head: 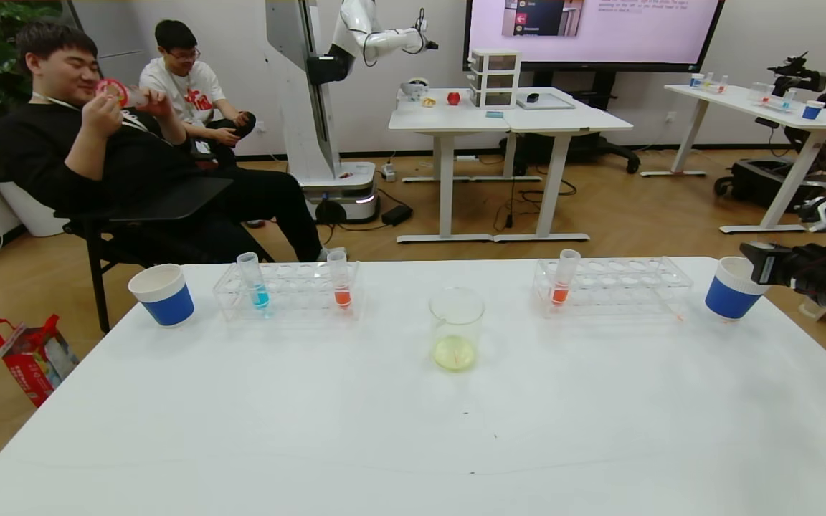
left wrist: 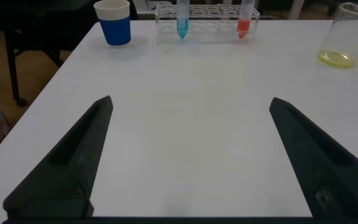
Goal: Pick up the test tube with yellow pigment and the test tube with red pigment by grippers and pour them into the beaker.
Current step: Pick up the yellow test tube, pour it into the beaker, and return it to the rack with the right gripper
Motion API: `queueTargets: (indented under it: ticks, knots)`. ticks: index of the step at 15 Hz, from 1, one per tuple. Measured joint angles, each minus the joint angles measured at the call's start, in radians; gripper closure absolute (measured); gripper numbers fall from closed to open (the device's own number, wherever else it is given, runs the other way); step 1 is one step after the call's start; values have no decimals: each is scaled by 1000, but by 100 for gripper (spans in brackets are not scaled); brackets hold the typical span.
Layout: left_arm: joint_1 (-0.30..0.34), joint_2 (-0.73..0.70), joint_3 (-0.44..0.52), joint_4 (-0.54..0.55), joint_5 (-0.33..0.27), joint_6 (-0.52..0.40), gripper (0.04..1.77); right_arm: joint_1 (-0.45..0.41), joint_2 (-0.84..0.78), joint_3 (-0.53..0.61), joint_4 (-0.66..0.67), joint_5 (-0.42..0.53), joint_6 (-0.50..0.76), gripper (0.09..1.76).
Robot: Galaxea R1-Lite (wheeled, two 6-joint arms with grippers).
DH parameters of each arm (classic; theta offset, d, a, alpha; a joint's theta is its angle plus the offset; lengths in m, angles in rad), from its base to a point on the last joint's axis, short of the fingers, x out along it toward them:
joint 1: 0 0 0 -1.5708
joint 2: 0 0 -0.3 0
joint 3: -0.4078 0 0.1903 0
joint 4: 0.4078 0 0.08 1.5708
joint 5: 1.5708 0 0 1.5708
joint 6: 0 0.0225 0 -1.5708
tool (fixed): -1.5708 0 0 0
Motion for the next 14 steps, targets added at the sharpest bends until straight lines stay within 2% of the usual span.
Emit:
queueTargets:
  ticks: [2, 3, 7, 9, 11, 14]
  knots:
    - [0, 0, 0, 0, 0, 0, 6, 0, 0, 1, 0, 0, 0, 34]
    - [0, 0, 0, 0, 0, 0, 6, 1, -1, 1, 0, 0, 0, 15]
    - [0, 0, 0, 0, 0, 0, 6, 17, -11, 13, -37, 1, 2, 11]
    - [0, 0, 0, 0, 0, 0, 6, 53, -41, 18, -40, 1, 6, 11]
    - [0, 0, 0, 0, 0, 0, 6, 110, -95, 34, -36, 1, 9, 11]
    - [0, 0, 0, 0, 0, 0, 6, 244, -213, 114, -25, -16, 11, 11]
